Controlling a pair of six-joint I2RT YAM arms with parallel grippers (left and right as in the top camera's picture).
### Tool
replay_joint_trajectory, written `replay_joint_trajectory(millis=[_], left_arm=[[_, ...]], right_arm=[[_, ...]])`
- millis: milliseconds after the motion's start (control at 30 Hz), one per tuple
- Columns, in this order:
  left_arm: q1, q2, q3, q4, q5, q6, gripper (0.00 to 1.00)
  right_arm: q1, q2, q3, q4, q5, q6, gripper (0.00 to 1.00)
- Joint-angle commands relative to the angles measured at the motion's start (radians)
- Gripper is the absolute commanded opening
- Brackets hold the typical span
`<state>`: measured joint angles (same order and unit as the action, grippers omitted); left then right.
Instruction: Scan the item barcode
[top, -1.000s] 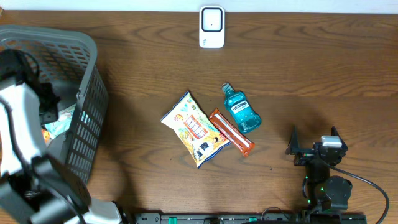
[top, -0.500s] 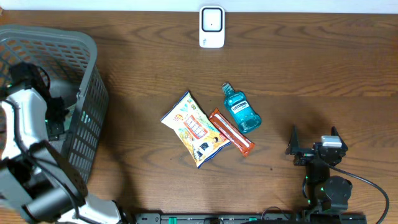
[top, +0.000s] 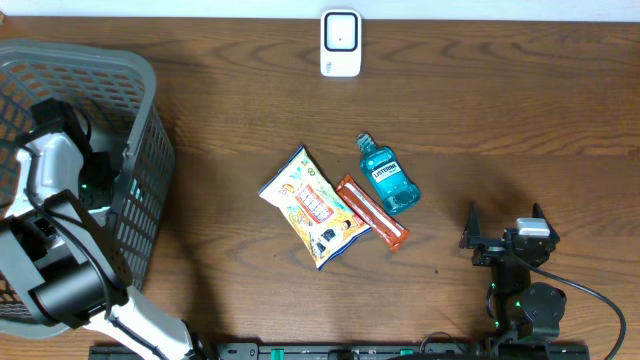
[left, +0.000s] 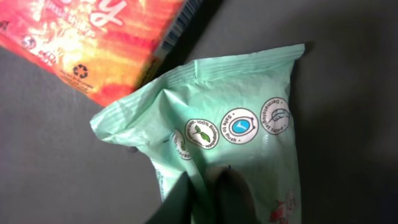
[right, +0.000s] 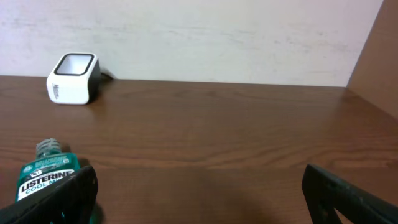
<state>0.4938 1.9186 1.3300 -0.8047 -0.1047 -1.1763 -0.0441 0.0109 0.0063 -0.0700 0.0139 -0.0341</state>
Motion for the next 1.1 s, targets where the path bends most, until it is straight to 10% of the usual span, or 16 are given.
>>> replay_joint_trajectory(millis=[0, 367, 567, 667, 1067], left_arm=[[-0.018, 0.095, -0.089, -0.032, 0.044, 0.018, 0.07], [0.041, -0.168, -0.087, -0.036, 0.041, 0.085, 0.08], [0.059, -0.190, -0.104, -0.105, 0.029, 0.084, 0.68], [0.059, -0.187, -0.159, -0.093, 0.007, 0.084, 0.78], [0.058, -0.186, -0.451, 0.288, 0.083, 0.207, 0.68]], right_arm=[[0.008, -0.005, -0.001, -0.003, -0.005, -0.008, 0.99], [0.008, -0.005, -0.001, -0.003, -0.005, -0.008, 0.99], [0.008, -0.005, -0.001, -0.003, -0.005, -0.008, 0.99], [0.008, -0.005, -0.001, -0.003, -0.005, -0.008, 0.99], [0.008, -0.005, -0.001, -0.003, -0.005, -0.008, 0.99]])
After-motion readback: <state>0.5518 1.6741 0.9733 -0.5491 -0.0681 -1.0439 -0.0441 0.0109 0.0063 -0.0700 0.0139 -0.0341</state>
